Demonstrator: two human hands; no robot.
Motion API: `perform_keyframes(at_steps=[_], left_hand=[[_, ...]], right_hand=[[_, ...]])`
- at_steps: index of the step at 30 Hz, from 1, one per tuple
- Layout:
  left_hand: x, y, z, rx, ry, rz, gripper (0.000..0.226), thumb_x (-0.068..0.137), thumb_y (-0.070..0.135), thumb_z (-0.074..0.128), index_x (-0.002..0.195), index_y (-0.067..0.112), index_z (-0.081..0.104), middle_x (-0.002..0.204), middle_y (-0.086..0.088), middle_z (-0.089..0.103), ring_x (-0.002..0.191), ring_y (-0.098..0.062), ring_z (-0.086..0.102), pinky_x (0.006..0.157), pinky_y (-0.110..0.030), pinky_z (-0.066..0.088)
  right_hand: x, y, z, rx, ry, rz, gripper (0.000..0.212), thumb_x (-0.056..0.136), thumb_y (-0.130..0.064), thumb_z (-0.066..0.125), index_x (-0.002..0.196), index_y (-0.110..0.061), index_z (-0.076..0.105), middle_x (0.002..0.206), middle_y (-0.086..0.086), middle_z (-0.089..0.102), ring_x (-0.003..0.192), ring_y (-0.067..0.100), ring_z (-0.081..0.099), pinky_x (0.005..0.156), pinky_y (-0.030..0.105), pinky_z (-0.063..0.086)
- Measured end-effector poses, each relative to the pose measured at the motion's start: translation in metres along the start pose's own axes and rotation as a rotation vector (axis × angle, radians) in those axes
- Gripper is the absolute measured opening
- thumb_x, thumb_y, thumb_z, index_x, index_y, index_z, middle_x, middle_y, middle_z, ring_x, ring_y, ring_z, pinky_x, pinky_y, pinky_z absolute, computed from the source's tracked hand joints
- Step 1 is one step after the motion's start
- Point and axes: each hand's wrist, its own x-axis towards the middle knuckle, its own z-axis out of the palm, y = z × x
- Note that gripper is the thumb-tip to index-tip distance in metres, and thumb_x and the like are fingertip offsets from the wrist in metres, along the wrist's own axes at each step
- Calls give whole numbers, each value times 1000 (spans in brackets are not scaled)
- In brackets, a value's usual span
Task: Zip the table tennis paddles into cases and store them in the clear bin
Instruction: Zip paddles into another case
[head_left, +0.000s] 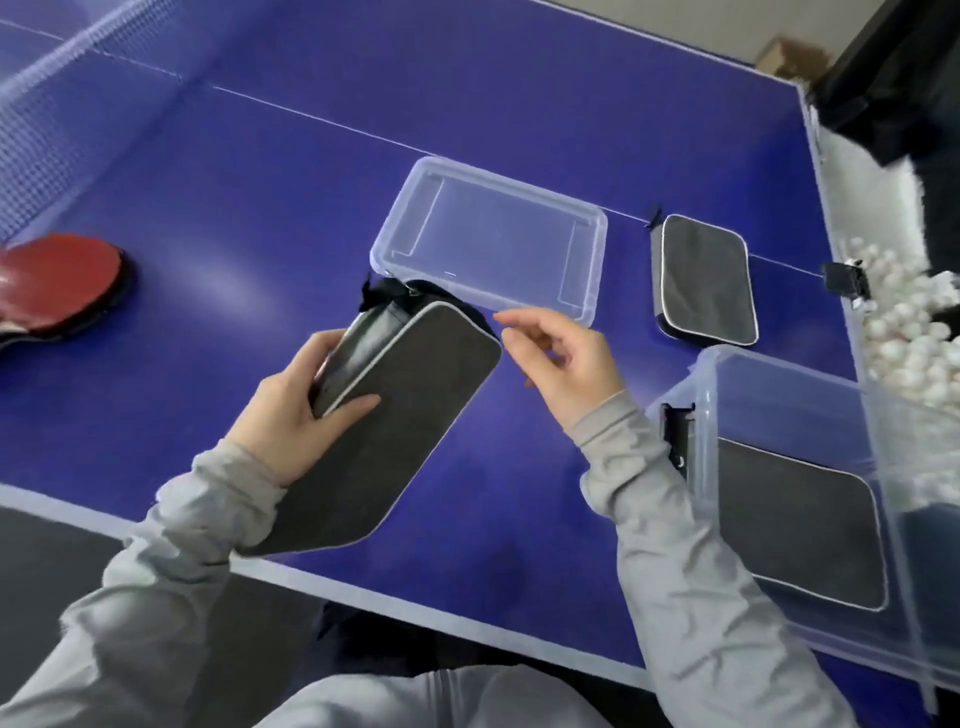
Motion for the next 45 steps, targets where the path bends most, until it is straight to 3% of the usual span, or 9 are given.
perform_keyframes(at_steps=[2, 5, 14, 17, 20, 22, 31, 38, 45], left_hand=[[19, -17, -20, 58, -101, 33, 47, 77, 31, 72, 111, 44, 42, 80, 24, 63, 75, 7, 61, 67, -3, 40], [42, -36, -41, 70, -235, 62, 50, 78, 33, 72, 119, 36, 45, 89, 15, 65, 81, -9, 64, 76, -24, 46], [79, -59, -61, 178, -450, 184, 46, 74, 49, 56, 116, 44, 39, 96, 10, 66, 89, -22, 63, 81, -42, 50], [77, -60, -62, 175, -447, 176, 43, 75, 48, 58, 113, 46, 38, 93, 11, 65, 87, -23, 63, 80, -42, 50], [74, -64, -60, 126, -434, 159, 46, 81, 36, 68, 120, 37, 44, 94, 8, 67, 88, -24, 63, 81, -43, 50], [70, -64, -61, 77, -411, 144, 48, 80, 30, 71, 122, 28, 48, 94, 7, 67, 88, -22, 64, 83, -41, 50], [55, -67, -56, -68, -272, 144, 50, 75, 24, 77, 116, 35, 51, 93, 22, 63, 83, -4, 61, 78, -12, 45], [56, -64, -70, -298, -237, 102, 42, 69, 25, 74, 105, 36, 53, 90, 7, 70, 78, 1, 65, 77, -12, 50], [61, -73, -82, -645, -157, -117, 36, 69, 17, 74, 98, 36, 63, 78, 4, 74, 69, -9, 68, 62, -23, 55]], right_hand=[[22, -14, 32, -49, 41, -12, 15, 88, -14, 60, 98, -20, 67, 81, -3, 58, 73, 12, 53, 73, 30, 46], [49, -25, 65, -175, 22, -13, 16, 86, -14, 63, 100, -14, 70, 72, -11, 50, 67, 7, 48, 67, 8, 36], [83, -40, 84, -303, -213, 113, 8, 81, -23, 69, 80, -15, 70, 75, 17, 63, 64, 20, 48, 64, 22, 39], [78, -41, 88, -272, -199, 62, 6, 81, -12, 68, 82, -8, 71, 80, 19, 67, 66, 23, 52, 66, 23, 42], [69, -38, 92, -211, -68, 23, 5, 79, -2, 64, 80, -3, 69, 66, 3, 64, 56, 5, 51, 59, 13, 43], [65, -35, 93, -201, 27, 20, 9, 77, 2, 61, 77, -4, 66, 61, -3, 58, 53, 8, 49, 57, 15, 42], [60, -28, 85, -53, 112, 71, 20, 76, 5, 62, 70, -14, 61, 64, -2, 61, 62, 18, 57, 63, 27, 51], [51, 4, 61, -80, 199, 175, 17, 78, 3, 63, 73, -13, 64, 64, -5, 62, 52, 1, 56, 61, 18, 52], [30, 32, 58, -39, 218, 274, 13, 81, 2, 63, 78, -10, 64, 62, 2, 62, 47, 1, 55, 53, 11, 48]])
